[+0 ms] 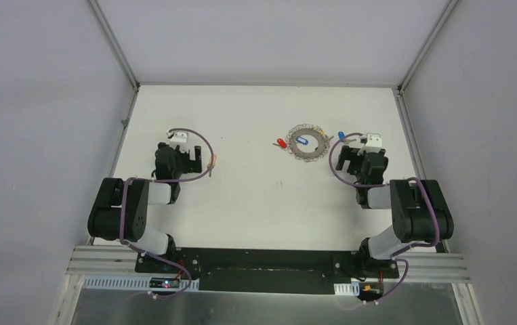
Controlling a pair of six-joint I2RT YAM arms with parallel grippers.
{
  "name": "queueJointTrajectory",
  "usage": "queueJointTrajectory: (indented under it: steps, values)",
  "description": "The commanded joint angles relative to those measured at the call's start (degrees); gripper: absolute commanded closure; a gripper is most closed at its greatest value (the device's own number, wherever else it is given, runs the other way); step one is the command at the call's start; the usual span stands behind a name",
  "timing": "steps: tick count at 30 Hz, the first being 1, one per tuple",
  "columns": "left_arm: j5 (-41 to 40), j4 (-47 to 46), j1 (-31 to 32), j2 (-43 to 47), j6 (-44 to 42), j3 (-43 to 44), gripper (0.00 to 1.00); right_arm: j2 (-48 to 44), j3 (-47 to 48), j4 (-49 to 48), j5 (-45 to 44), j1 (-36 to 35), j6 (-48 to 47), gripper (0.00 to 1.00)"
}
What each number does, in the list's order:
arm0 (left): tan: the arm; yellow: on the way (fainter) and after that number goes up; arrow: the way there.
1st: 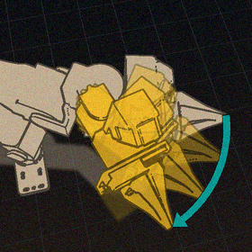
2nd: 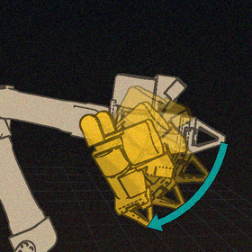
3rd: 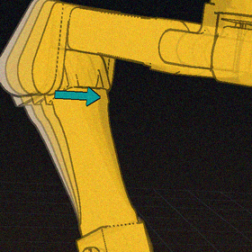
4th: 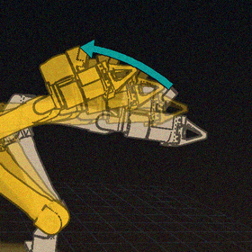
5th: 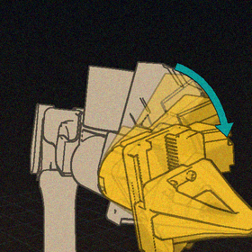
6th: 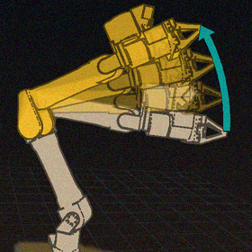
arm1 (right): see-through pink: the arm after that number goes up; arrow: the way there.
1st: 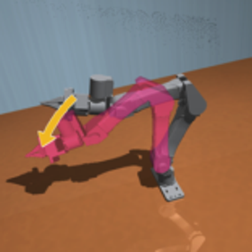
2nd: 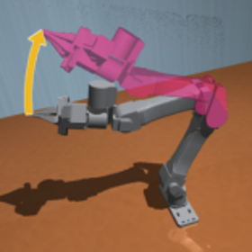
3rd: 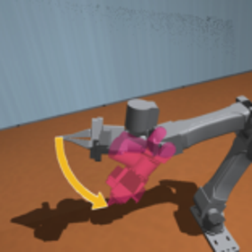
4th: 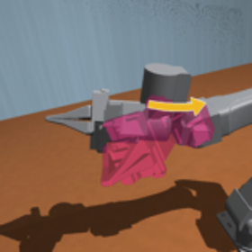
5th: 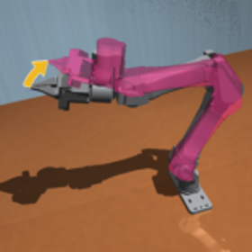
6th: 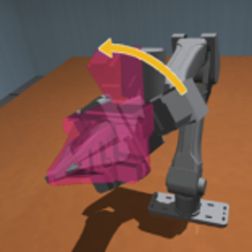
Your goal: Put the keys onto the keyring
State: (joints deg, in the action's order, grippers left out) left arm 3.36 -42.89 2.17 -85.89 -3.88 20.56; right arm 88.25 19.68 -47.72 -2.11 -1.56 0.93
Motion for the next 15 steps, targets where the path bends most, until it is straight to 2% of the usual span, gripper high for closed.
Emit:
queueJointTrajectory:
  steps: [1,15]
  values:
    - [0.96,-2.73,-0.16,-0.07,-0.5,1.42,0.01,-0.32,1.44,-1.71,1.58,0.51,-0.59,0.0]
    - [0.95,-2.87,-0.2,0.06,-0.51,1.3,0.01,-0.7,1.58,-1.35,1.58,0.51,-0.62,0.0]
